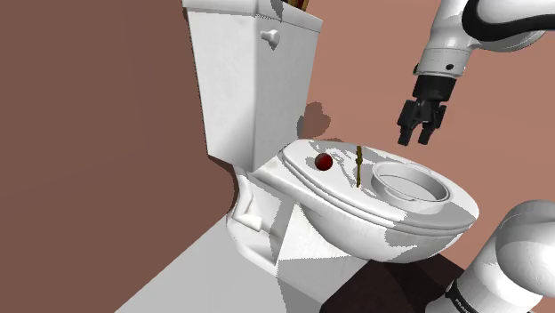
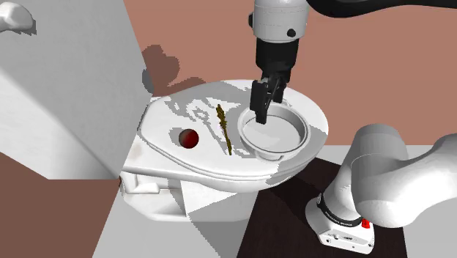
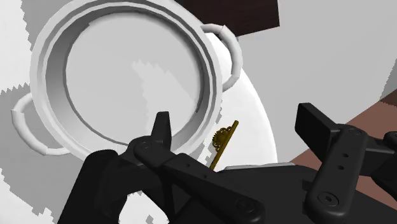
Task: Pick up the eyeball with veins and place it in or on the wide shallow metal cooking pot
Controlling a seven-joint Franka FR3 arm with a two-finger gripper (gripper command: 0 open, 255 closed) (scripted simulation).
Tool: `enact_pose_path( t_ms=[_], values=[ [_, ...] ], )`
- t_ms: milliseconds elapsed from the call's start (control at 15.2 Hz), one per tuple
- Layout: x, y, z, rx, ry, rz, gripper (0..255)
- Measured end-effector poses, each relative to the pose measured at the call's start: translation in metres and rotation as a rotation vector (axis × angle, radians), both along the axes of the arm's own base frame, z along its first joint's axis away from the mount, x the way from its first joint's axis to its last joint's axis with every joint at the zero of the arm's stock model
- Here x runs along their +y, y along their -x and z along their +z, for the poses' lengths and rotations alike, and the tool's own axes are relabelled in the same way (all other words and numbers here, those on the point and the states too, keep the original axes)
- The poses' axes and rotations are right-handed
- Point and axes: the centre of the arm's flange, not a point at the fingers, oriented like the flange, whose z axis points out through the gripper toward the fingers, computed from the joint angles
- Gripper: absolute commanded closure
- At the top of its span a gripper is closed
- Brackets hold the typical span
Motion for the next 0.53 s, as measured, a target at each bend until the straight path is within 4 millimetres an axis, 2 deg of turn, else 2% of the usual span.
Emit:
enact_pose_path(
  t_ms=[132, 264, 528],
  values=[
    [0.002, -0.003, -0.003, -0.004, 0.004, 0.003, 0],
    [0.008, -0.017, -0.013, -0.017, 0.018, 0.011, 0],
    [0.025, -0.059, -0.038, -0.051, 0.052, 0.032, 0]
  ],
)
